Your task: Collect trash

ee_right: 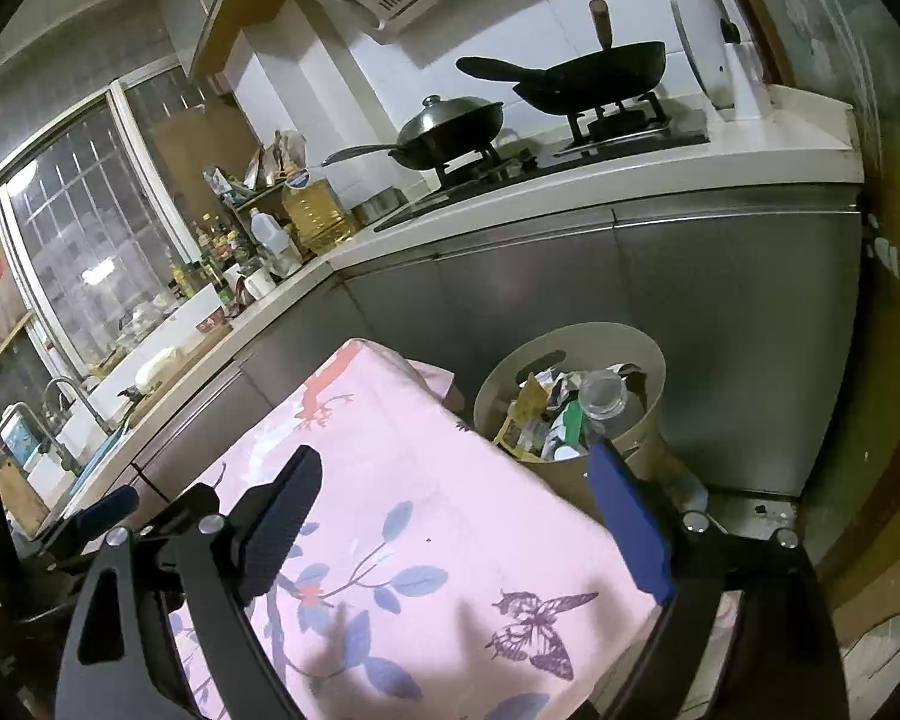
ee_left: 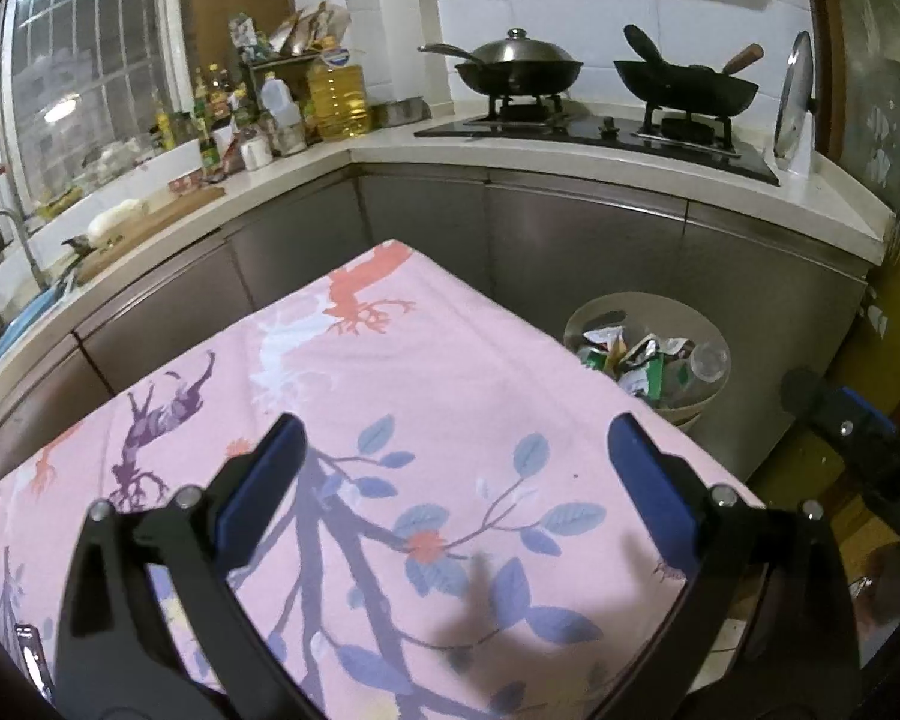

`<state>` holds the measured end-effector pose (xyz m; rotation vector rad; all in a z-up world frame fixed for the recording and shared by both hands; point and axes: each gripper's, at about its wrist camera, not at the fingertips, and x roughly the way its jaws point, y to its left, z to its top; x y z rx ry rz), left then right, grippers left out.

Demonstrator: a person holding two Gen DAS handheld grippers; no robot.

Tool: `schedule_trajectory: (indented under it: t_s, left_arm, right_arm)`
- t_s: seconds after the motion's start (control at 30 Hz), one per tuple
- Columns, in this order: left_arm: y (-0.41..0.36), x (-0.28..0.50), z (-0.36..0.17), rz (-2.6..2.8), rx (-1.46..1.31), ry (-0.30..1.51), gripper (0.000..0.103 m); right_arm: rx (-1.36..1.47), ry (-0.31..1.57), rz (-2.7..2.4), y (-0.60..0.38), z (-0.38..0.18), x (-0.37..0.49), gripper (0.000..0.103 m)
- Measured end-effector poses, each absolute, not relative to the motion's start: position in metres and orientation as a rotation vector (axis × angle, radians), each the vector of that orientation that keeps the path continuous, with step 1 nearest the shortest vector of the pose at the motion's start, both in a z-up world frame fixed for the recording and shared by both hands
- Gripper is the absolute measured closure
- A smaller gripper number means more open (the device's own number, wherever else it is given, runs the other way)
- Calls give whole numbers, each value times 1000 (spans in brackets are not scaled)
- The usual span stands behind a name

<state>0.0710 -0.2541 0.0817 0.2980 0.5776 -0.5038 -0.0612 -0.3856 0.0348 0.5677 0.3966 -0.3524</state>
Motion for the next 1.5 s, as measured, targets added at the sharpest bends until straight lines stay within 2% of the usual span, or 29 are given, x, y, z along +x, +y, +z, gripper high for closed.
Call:
schedule_trajectory:
  t_s: [1.5]
  left_arm:
    - [-261,55,89,-459,359,519,6]
  right_arm:
    - [643,425,-340,-395,21,-68,16]
